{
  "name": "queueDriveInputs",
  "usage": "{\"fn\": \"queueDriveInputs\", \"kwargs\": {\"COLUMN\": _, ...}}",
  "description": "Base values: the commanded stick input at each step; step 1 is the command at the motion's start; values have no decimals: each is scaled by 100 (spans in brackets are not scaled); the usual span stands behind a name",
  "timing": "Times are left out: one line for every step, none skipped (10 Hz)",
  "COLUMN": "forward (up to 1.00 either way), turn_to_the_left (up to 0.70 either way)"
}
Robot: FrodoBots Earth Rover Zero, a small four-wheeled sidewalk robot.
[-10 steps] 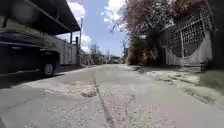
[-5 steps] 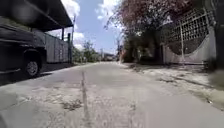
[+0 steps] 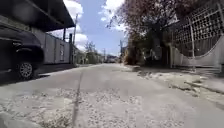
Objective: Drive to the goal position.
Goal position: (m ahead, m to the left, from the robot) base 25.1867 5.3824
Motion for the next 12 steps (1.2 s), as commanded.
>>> {"fn": "queueDriveInputs", "kwargs": {"forward": 100, "turn_to_the_left": -22}}
{"fn": "queueDriveInputs", "kwargs": {"forward": 100, "turn_to_the_left": -3}}
{"fn": "queueDriveInputs", "kwargs": {"forward": 100, "turn_to_the_left": 0}}
{"fn": "queueDriveInputs", "kwargs": {"forward": 100, "turn_to_the_left": 0}}
{"fn": "queueDriveInputs", "kwargs": {"forward": 100, "turn_to_the_left": 0}}
{"fn": "queueDriveInputs", "kwargs": {"forward": 100, "turn_to_the_left": 0}}
{"fn": "queueDriveInputs", "kwargs": {"forward": 100, "turn_to_the_left": 0}}
{"fn": "queueDriveInputs", "kwargs": {"forward": 100, "turn_to_the_left": 0}}
{"fn": "queueDriveInputs", "kwargs": {"forward": 100, "turn_to_the_left": 0}}
{"fn": "queueDriveInputs", "kwargs": {"forward": 100, "turn_to_the_left": 0}}
{"fn": "queueDriveInputs", "kwargs": {"forward": 100, "turn_to_the_left": -1}}
{"fn": "queueDriveInputs", "kwargs": {"forward": 100, "turn_to_the_left": -10}}
